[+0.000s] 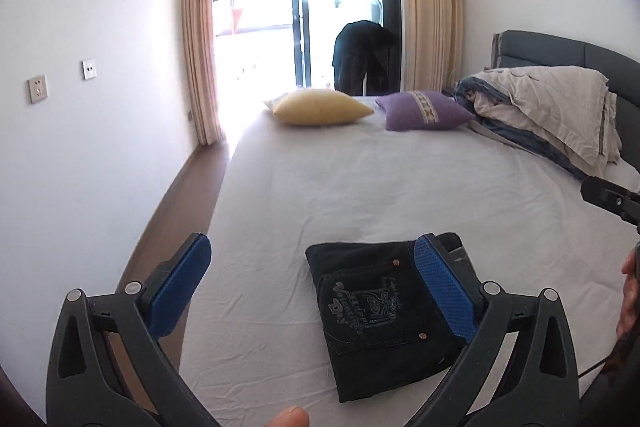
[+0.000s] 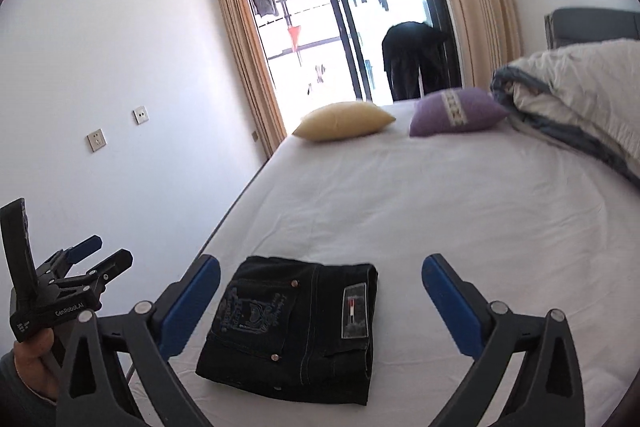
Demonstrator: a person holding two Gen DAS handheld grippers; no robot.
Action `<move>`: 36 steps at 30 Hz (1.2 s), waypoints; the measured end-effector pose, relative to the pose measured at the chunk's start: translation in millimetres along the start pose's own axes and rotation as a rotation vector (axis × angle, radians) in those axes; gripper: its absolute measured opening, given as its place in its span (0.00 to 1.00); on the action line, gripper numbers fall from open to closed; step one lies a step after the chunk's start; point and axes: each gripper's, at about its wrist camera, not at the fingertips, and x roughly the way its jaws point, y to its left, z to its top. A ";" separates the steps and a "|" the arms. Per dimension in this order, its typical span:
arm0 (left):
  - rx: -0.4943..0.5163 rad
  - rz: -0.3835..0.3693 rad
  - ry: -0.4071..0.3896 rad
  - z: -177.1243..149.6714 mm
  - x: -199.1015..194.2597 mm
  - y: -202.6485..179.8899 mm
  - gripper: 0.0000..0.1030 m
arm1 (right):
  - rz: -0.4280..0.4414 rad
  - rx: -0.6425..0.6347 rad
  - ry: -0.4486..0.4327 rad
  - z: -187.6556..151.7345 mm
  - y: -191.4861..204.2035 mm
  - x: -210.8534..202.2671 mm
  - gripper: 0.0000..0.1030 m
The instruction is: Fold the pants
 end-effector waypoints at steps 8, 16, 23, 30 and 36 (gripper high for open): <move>-0.104 0.054 0.143 -0.2 -82.2 0.7 1.00 | -0.119 -0.089 -0.121 22.9 63.9 -95.6 1.00; -0.139 0.043 0.306 -35.9 -104.7 -8.4 1.00 | -0.220 0.014 0.103 -8.3 72.8 -103.0 1.00; -0.128 0.036 0.330 -48.8 -103.2 -14.6 1.00 | -0.220 0.024 0.175 -26.2 78.6 -98.5 1.00; -0.120 0.029 0.351 -48.0 -88.0 -12.5 1.00 | -0.215 0.019 0.198 -29.6 86.4 -96.0 1.00; -0.115 0.028 0.358 -49.2 -81.8 -12.8 1.00 | -0.210 0.016 0.215 -29.7 85.7 -91.4 1.00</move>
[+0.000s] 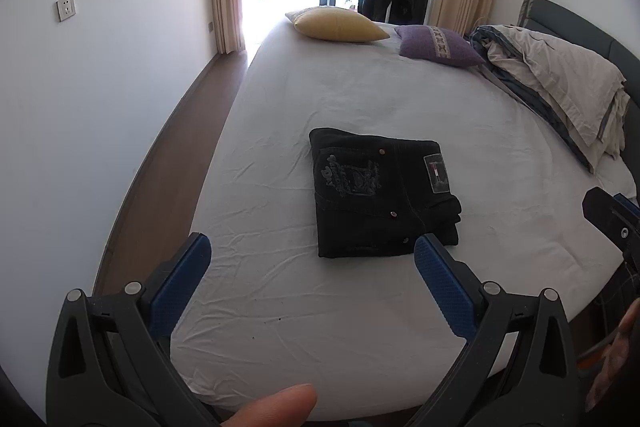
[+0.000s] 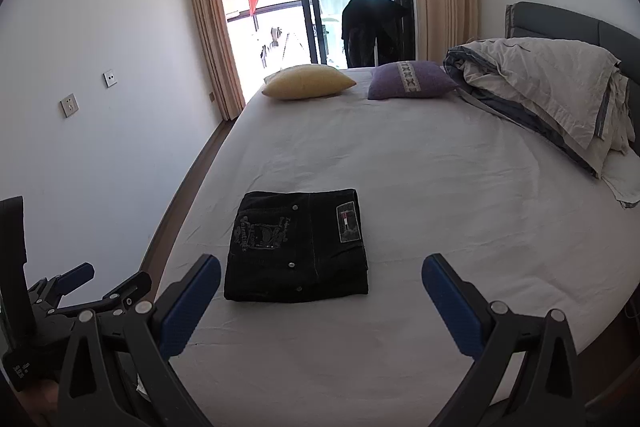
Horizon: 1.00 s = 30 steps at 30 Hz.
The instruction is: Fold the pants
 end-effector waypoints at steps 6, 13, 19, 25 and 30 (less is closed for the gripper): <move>0.006 0.001 0.010 -0.2 4.8 -2.6 1.00 | 0.001 -0.002 0.017 -2.5 0.3 5.9 1.00; 0.007 0.003 0.019 -1.8 10.0 -5.0 1.00 | 0.002 -0.002 0.028 -2.9 -0.4 9.4 1.00; 0.009 0.005 0.025 -1.4 13.1 -5.6 1.00 | 0.004 -0.002 0.039 -5.8 -0.5 12.5 1.00; 0.013 0.005 0.034 -3.0 17.9 -7.1 1.00 | 0.006 -0.002 0.049 -6.6 -1.3 15.6 1.00; 0.013 0.006 0.038 -3.8 19.7 -6.3 1.00 | 0.005 -0.002 0.056 -7.7 -1.7 18.6 1.00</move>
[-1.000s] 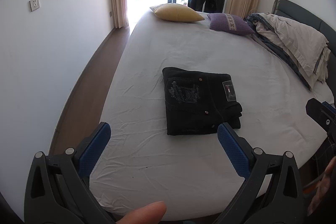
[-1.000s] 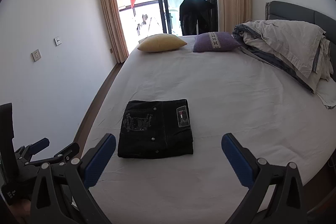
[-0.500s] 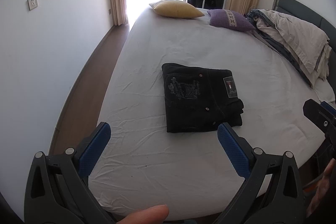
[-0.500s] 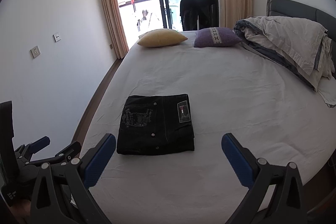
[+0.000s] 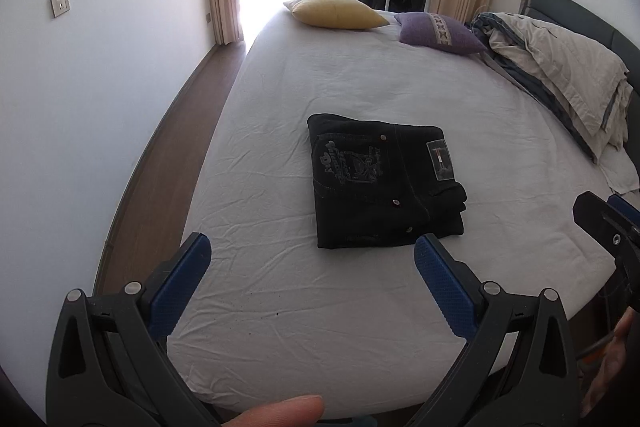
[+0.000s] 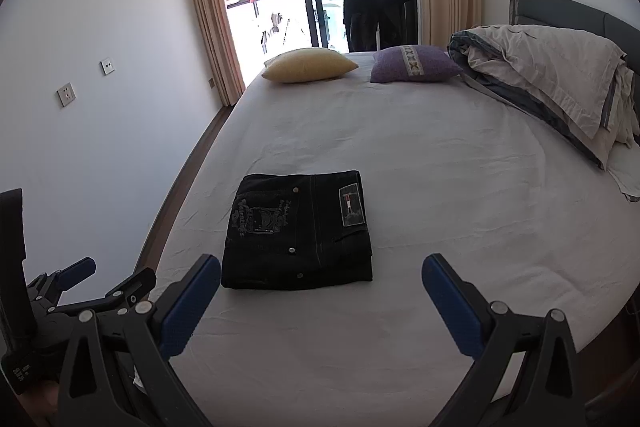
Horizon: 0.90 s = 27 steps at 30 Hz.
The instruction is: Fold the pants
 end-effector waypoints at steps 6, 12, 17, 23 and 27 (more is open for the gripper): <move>0.001 0.000 0.000 0.3 0.9 0.1 1.00 | 0.001 0.001 0.003 -0.8 0.3 0.6 1.00; 0.001 0.001 0.000 -0.1 0.4 -0.2 1.00 | 0.004 0.001 0.005 -3.5 0.3 2.3 1.00; 0.000 0.001 0.002 -0.5 0.9 -0.2 1.00 | 0.005 0.001 0.006 -5.2 0.2 2.9 1.00; 0.000 0.001 0.002 -1.2 2.1 0.4 1.00 | 0.007 0.001 0.009 -6.1 0.6 3.0 1.00; 0.000 0.002 0.003 -2.2 2.8 0.6 1.00 | 0.007 0.000 0.009 -5.8 0.5 3.2 1.00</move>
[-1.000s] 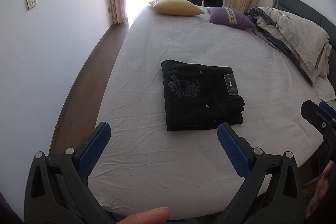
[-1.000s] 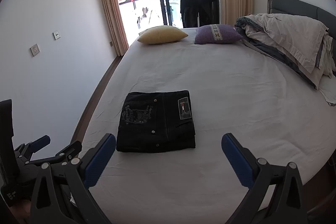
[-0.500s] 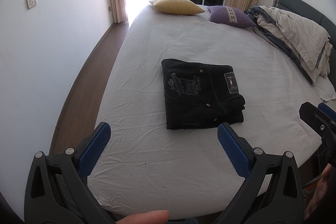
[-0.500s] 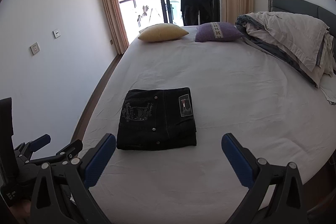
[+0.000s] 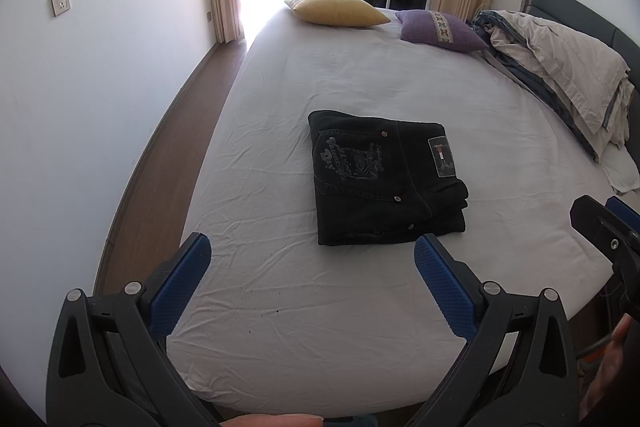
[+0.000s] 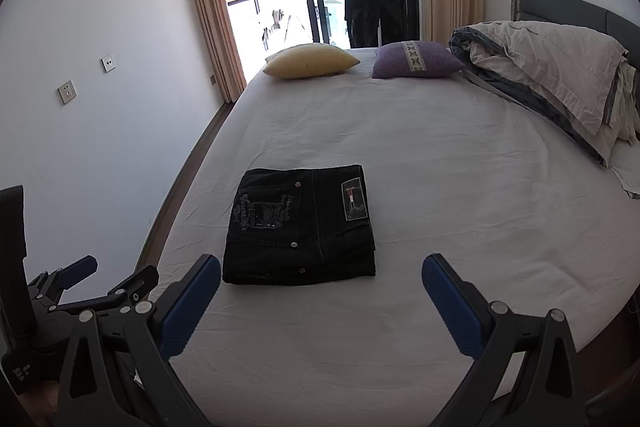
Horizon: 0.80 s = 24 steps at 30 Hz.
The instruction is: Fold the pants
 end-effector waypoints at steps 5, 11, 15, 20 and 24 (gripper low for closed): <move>0.000 0.001 0.000 -0.8 0.9 0.6 1.00 | 0.000 0.000 -0.001 0.4 -0.1 -0.1 1.00; -0.001 0.004 0.004 -4.3 3.0 2.4 1.00 | 0.002 0.000 0.000 -0.6 -0.3 -0.4 1.00; -0.001 0.004 0.003 -4.0 3.3 2.6 1.00 | 0.002 0.000 0.003 -2.7 0.2 0.1 1.00; 0.000 0.003 0.004 -4.5 3.6 2.8 1.00 | 0.004 -0.001 0.005 -4.6 1.1 1.2 1.00; 0.000 0.006 0.006 -6.1 6.0 4.1 1.00 | 0.004 -0.001 0.007 -5.4 1.3 1.0 1.00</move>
